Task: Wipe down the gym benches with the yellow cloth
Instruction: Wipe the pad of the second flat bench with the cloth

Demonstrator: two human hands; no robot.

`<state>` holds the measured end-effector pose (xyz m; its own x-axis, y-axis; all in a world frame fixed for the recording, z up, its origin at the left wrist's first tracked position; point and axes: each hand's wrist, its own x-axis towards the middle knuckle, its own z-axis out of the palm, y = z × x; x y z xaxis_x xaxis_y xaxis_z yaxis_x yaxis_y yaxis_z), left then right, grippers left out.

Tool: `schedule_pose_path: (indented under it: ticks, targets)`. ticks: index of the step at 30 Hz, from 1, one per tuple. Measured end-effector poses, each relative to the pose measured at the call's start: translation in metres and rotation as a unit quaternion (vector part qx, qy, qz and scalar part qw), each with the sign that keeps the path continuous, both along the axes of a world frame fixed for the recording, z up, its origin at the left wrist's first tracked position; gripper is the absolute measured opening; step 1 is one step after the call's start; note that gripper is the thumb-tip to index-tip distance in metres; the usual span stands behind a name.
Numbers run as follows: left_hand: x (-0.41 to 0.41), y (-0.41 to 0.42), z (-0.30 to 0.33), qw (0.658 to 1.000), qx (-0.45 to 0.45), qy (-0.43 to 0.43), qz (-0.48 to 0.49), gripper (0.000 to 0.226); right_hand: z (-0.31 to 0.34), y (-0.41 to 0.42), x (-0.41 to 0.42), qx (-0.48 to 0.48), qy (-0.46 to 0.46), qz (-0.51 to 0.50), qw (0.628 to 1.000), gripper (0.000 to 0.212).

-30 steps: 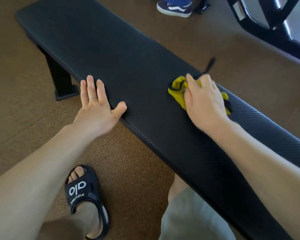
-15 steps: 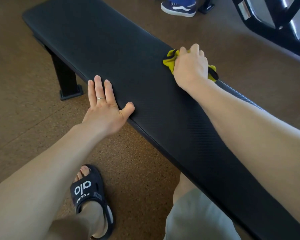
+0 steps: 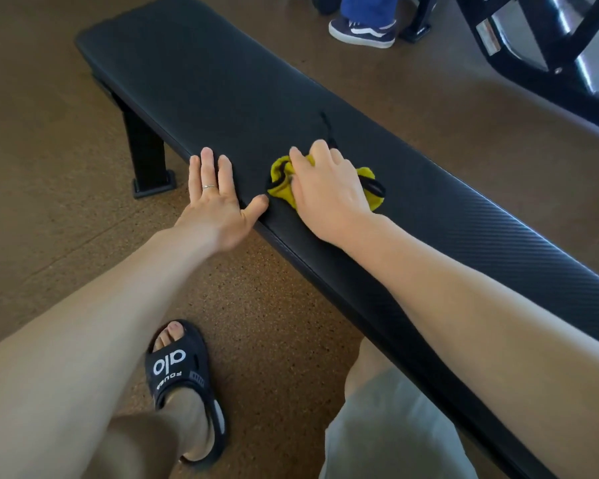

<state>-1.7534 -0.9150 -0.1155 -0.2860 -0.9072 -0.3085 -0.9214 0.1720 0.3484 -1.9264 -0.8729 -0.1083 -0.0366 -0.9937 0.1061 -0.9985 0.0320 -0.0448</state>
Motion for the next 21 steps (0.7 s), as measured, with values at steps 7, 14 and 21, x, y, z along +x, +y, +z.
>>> schedule_pose_path:
  ticks: [7,14,21]
  targets:
    - [0.006,0.001,0.008,1.0,0.01,-0.001,-0.005,0.074,-0.009,0.131,-0.001,0.027,0.044,0.116,0.992,0.06]
    - [0.021,-0.011,0.002,0.998,0.003,0.023,-0.054,0.067,-0.013,0.082,0.029,-0.027,0.063,0.09,0.994,0.062]
    - [0.091,-0.09,-0.004,0.953,-0.209,0.01,-0.218,0.052,-0.014,0.026,0.068,-0.032,0.069,0.024,0.997,0.058]
